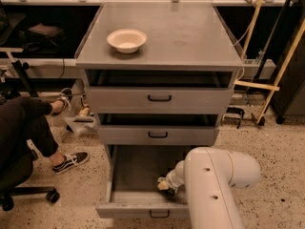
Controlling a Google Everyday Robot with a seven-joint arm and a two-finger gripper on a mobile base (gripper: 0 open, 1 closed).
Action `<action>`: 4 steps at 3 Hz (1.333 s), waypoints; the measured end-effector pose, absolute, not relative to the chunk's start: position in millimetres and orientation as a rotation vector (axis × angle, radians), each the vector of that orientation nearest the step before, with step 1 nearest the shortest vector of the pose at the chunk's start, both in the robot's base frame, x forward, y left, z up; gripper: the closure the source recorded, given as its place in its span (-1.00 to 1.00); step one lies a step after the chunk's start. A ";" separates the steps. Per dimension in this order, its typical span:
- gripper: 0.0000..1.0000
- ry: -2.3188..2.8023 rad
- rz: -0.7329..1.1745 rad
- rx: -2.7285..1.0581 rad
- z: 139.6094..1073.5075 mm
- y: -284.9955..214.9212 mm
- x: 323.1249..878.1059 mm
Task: Pick green can from bottom drawer and place on counter
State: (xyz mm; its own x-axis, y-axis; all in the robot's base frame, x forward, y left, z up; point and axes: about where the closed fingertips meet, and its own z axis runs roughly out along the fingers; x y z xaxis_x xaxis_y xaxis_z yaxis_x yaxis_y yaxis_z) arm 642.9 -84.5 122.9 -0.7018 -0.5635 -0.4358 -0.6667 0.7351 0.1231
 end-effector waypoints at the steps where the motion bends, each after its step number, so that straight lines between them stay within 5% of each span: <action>1: 0.30 2.566 0.386 -0.948 122.9 -84.5 642.9; 2: 0.77 2.547 0.486 -0.916 124.4 -86.9 642.8; 3: 1.00 2.418 0.684 -0.836 160.0 -101.6 647.4; 4: 1.00 2.201 0.759 -0.785 236.2 -125.3 657.4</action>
Offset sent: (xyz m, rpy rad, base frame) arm 0.0040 -0.0193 0.0179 0.3902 0.0708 -0.0277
